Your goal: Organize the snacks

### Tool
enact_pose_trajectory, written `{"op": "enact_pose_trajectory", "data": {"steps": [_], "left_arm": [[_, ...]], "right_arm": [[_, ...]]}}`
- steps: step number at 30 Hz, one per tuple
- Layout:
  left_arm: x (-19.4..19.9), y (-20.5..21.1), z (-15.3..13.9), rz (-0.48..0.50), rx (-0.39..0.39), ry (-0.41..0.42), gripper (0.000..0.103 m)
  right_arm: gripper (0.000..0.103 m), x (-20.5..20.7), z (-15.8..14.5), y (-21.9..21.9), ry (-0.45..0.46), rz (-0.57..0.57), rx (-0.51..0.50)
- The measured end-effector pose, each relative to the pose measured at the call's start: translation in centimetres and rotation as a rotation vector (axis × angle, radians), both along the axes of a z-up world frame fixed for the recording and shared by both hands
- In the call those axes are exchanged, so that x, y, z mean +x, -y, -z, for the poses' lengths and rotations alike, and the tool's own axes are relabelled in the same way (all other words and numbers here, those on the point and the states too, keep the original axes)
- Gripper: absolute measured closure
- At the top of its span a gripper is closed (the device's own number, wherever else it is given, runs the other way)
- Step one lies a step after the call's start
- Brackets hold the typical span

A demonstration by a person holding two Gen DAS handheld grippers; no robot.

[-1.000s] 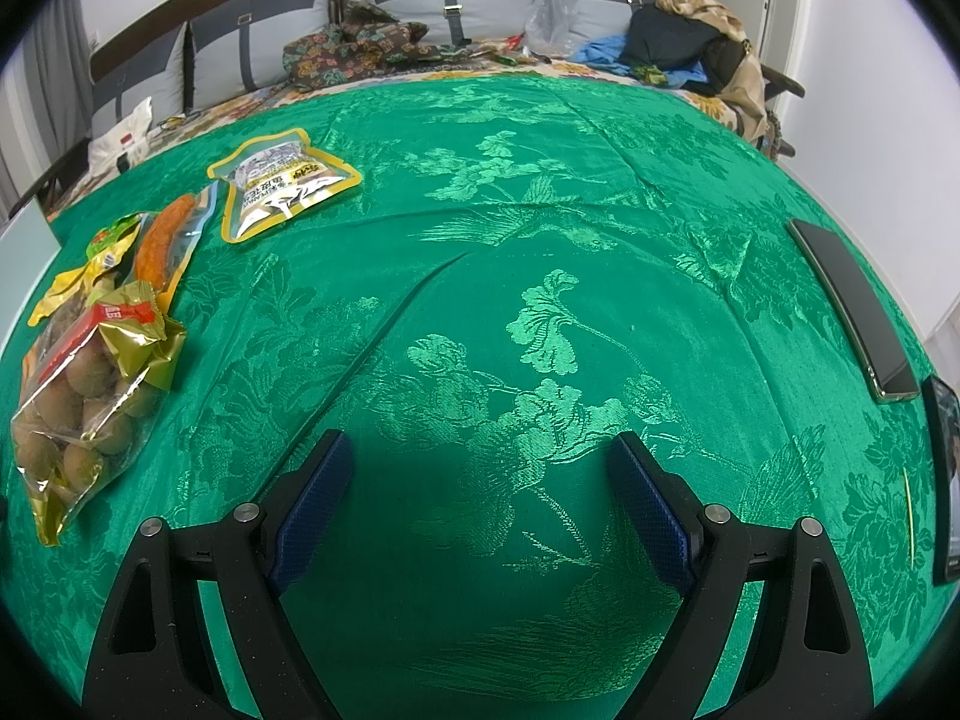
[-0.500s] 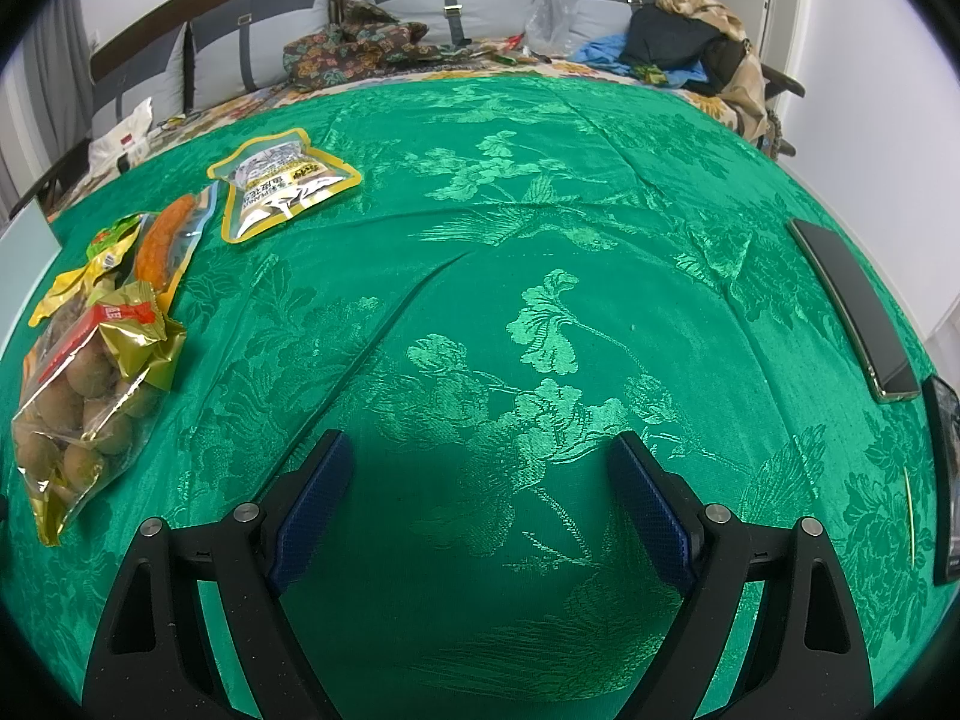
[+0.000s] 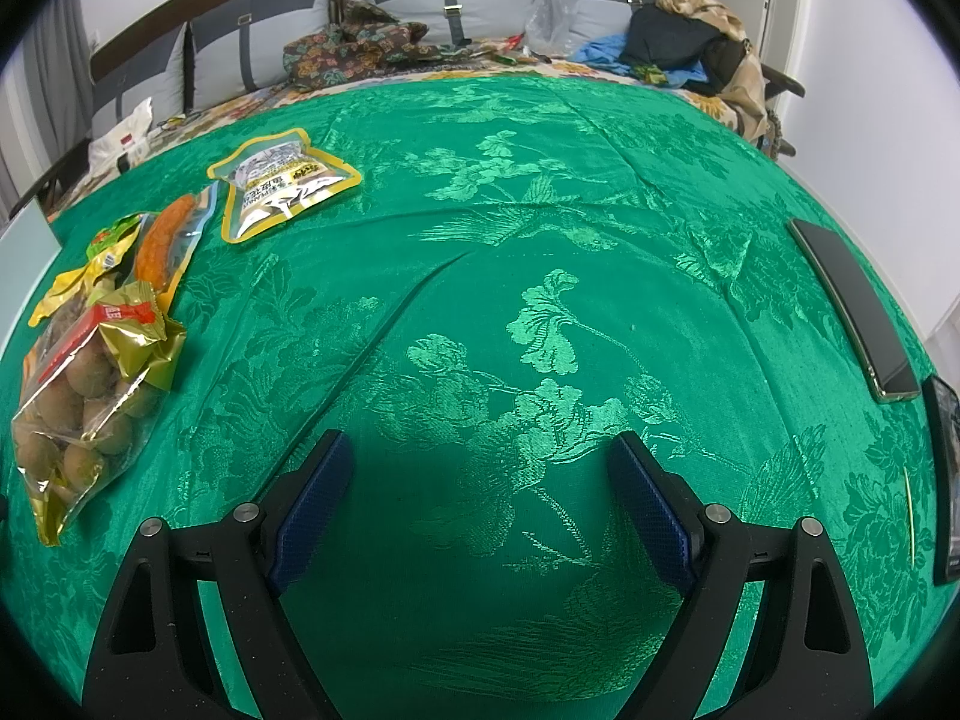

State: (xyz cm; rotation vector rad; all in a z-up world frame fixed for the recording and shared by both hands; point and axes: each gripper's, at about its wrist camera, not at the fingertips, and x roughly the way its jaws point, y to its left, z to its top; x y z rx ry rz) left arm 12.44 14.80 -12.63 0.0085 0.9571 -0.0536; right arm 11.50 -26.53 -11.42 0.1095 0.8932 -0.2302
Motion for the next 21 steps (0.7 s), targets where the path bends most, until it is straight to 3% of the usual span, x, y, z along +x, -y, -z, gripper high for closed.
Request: {"op": "enact_pose_trajectory", "data": {"steps": [19, 21], "left_arm": [[0.06, -0.13, -0.08, 0.006, -0.004, -0.006, 0.0], [0.04, -0.2, -0.2, 0.01, -0.005, -0.013, 0.0]], "right_arm": [[0.013, 0.1, 0.04, 0.0, -0.006, -0.003, -0.028], [0.016, 0.86, -0.24, 0.04, -0.079, -0.011, -0.013]]}}
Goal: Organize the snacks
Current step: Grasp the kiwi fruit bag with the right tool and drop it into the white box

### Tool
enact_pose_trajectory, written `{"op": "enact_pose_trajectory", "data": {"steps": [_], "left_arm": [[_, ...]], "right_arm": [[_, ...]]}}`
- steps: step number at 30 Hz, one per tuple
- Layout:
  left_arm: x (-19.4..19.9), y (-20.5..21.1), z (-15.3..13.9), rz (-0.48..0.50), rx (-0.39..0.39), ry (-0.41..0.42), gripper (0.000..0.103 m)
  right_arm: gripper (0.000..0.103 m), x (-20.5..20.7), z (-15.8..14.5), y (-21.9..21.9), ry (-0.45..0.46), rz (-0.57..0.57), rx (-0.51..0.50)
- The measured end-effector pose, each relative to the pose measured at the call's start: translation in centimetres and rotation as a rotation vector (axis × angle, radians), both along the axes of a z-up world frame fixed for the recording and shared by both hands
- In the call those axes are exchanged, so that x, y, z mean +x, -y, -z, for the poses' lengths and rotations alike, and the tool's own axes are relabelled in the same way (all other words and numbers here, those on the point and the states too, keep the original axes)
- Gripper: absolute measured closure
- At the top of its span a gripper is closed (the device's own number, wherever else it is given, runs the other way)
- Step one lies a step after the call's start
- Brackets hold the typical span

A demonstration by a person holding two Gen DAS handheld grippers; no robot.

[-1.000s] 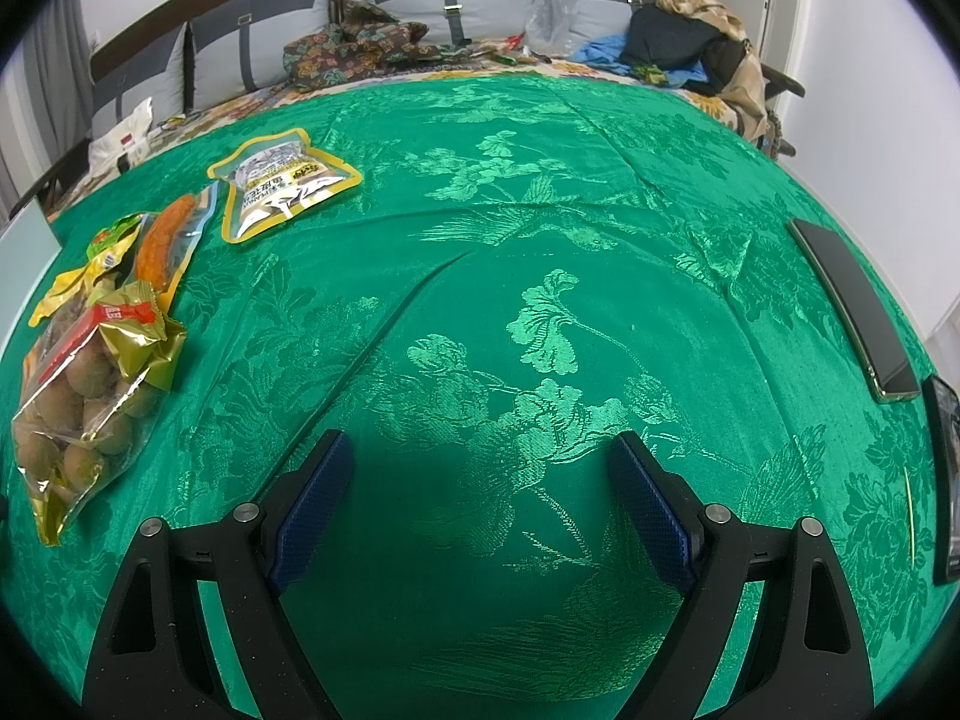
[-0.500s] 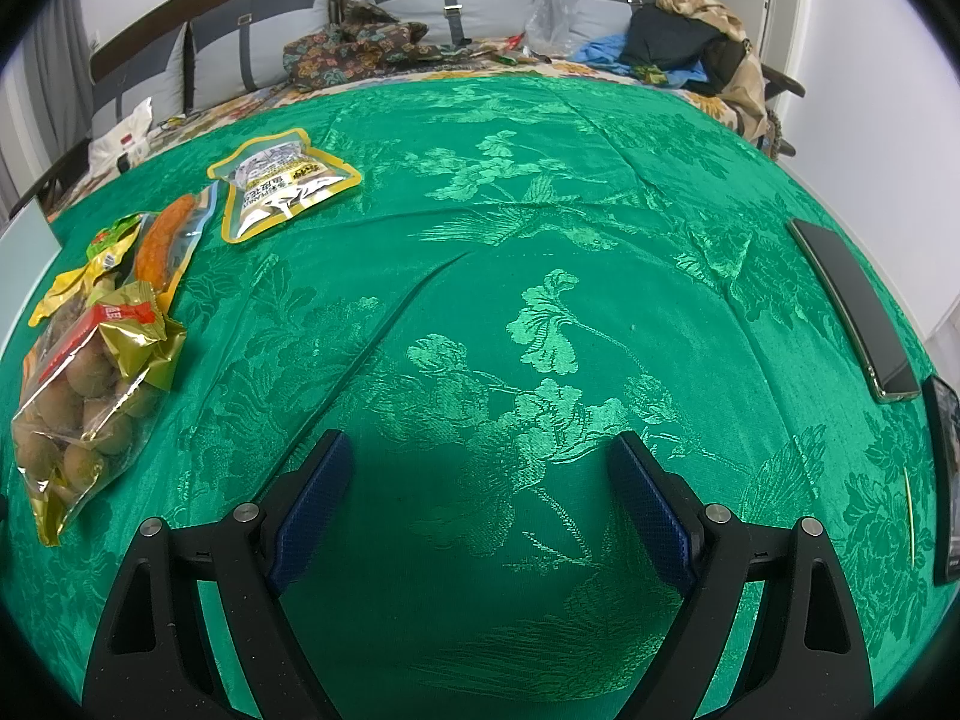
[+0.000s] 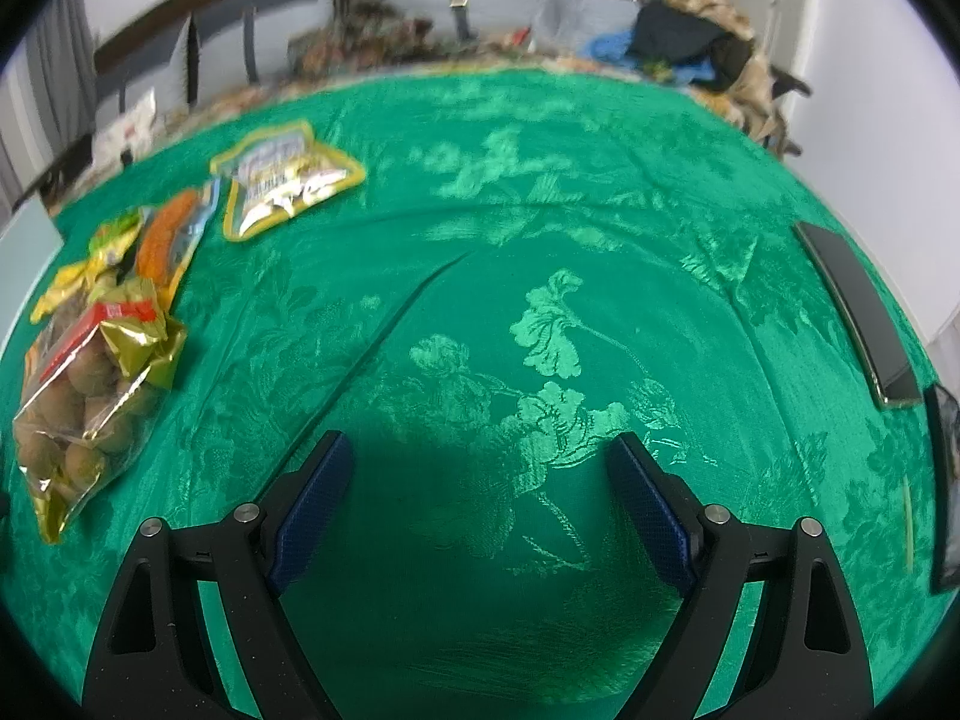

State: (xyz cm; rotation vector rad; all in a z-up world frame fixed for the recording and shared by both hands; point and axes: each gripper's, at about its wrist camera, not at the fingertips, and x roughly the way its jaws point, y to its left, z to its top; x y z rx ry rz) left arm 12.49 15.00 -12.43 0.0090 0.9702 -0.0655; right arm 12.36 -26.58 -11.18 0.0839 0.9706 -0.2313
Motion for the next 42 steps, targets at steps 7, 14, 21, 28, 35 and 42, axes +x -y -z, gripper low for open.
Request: {"op": "enact_pose_trajectory", "data": {"steps": [7, 14, 21, 28, 35, 42], "left_arm": [[-0.2, 1.0, -0.5, 0.051, 0.008, 0.019, 0.02], [-1.3, 0.9, -1.3, 0.078, 0.01, 0.088, 0.062], [-0.9, -2.5, -2.6, 0.026, -0.263, 0.08, 0.065], [-2.4, -4.7, -6.4, -0.007, -0.485, 0.109, 0.068], [-3.7, -14.2, -14.8, -0.155, -0.525, 0.264, 0.103], [-5.1, -21.8, -17.4, -0.265, -0.345, 0.305, 0.1]], "right_arm": [[0.015, 2.1, -5.4, -6.3, -0.049, 0.105, 0.464], [0.019, 6.6, -2.5, -16.5, -0.186, 0.026, 0.217], [0.043, 2.6, -3.0, -11.4, -0.123, 0.018, 0.486], [0.044, 0.1, -6.4, -9.6, -0.014, -0.054, 0.708], [0.043, 3.4, -15.4, -23.4, 0.059, -0.427, 0.753], [0.049, 5.1, -21.0, -40.2, 0.064, -0.756, 0.785]]}}
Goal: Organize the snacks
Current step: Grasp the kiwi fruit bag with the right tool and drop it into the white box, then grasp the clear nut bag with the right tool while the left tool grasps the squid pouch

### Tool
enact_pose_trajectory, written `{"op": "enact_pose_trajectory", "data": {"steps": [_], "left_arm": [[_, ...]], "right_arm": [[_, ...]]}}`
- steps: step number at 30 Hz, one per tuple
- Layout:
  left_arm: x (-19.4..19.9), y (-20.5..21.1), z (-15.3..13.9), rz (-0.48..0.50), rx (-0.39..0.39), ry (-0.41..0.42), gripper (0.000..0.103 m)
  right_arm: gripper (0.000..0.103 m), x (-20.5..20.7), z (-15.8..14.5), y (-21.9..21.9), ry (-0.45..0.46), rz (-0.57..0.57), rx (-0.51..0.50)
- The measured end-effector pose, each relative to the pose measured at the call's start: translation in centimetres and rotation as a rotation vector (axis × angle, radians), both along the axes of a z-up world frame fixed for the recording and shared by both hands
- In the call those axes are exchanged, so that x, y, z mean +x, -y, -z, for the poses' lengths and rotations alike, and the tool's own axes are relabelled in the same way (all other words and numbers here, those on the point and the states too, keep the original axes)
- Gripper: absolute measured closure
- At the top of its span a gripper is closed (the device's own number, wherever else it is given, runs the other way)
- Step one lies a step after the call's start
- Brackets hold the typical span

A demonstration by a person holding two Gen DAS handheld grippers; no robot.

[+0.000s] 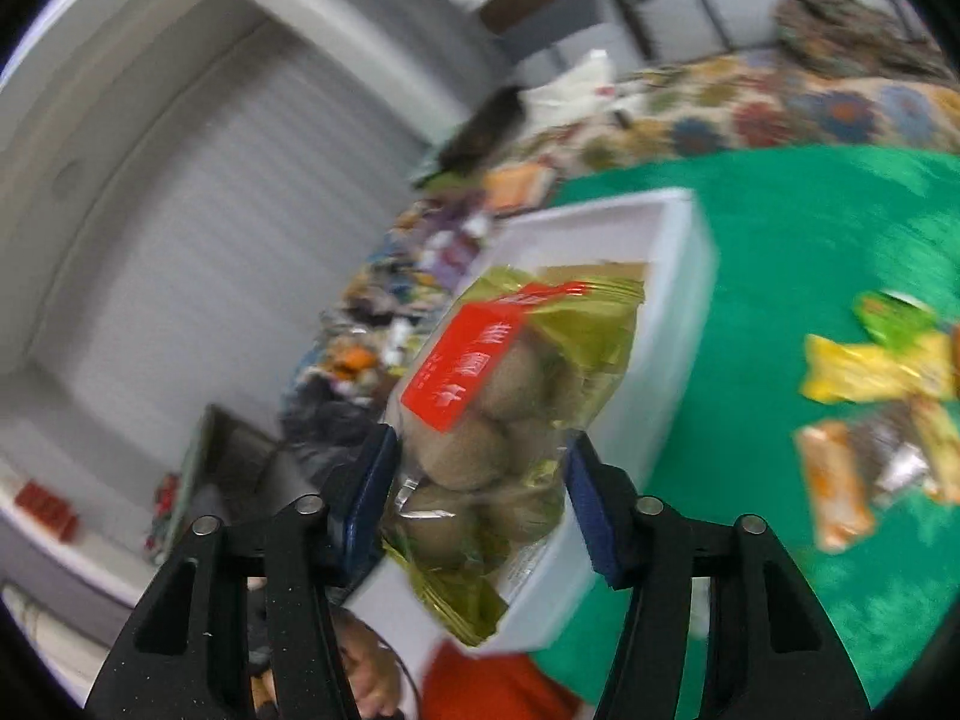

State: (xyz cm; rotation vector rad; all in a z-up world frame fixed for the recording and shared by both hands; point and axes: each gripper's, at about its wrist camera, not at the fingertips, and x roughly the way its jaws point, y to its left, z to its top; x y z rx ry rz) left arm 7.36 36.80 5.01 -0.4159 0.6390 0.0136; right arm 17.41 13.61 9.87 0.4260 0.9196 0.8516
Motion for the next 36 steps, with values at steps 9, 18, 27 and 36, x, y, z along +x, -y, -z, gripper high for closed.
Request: {"op": "enact_pose_trajectory", "data": {"steps": [9, 18, 27, 36], "left_arm": [[0.5, 9.7, 2.3, 0.295, 0.117, -0.048, 0.014], [2.8, 14.3, 6.5, 0.346, 0.095, -0.175, 0.014], [1.4, 12.7, 7.0, 0.233, 0.054, -0.153, 0.013], [-0.8, 9.5, 4.0, 0.15, 0.103, -0.078, 0.013]], "right_arm": [[0.085, 0.8, -1.7, 10.3, 0.024, 0.195, 0.068], [0.057, -2.2, 7.8, 17.8, -0.092, 0.215, -0.345], [0.037, -13.3, 19.1, 4.0, -0.074, -0.323, -0.414], [0.032, -15.0, 17.6, -2.3, 0.101, -0.359, -0.627]]}}
